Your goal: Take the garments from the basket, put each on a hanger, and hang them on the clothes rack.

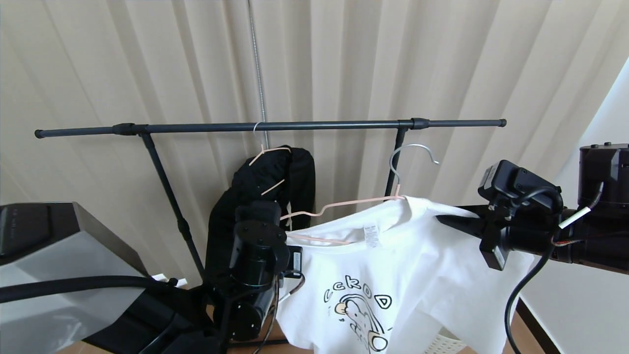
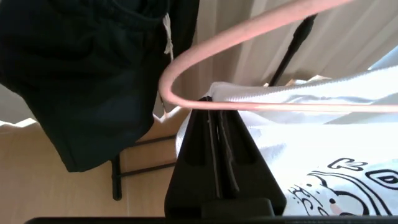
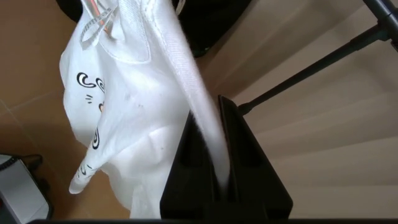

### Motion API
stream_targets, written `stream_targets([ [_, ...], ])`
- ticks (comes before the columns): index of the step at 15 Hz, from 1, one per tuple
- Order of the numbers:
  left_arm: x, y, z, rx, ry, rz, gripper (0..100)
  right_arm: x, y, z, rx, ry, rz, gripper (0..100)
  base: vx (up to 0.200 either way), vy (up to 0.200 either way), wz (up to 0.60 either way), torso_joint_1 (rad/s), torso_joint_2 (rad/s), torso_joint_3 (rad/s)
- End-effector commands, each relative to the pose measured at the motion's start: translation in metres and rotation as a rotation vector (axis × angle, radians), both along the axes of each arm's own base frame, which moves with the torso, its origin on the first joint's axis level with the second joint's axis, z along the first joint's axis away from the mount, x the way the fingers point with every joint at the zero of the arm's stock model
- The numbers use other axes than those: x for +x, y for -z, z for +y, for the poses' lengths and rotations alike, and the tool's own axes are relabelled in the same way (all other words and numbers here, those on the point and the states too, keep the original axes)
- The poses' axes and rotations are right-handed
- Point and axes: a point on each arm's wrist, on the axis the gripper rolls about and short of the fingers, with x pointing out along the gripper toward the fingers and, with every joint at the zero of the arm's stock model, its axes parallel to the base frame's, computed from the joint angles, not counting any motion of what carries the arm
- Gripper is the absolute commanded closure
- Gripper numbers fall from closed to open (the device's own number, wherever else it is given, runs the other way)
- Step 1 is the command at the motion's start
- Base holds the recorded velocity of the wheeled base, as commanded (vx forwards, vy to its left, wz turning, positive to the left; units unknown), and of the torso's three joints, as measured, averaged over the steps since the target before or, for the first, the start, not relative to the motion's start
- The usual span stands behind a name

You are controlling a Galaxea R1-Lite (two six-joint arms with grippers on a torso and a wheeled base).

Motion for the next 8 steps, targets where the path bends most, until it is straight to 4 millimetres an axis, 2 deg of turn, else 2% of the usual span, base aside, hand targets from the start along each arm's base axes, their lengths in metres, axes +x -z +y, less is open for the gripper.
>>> stream_targets([
  [1,0.001,-0.005,0.007,-0.009,-0.017,-0.01,100,0.001,0.002,-0.001,-0.004,0.006,0.005,100,0.0,0.0,0.0,0.0,0.0,0.0],
  [3,0.005,-0.009,0.016,-0.005,-0.043,-0.016,100,0.004,0.004,-0.004,-0.014,0.022,0.008,100,0.0,0.0,0.0,0.0,0.0,0.0],
  [8,0.004,-0.025,0.023,0.006,-0.046,-0.059,100,0.006,0.005,-0.009,-0.056,0.046,-0.013,100,0.0,0.0,0.0,0.0,0.0,0.0],
])
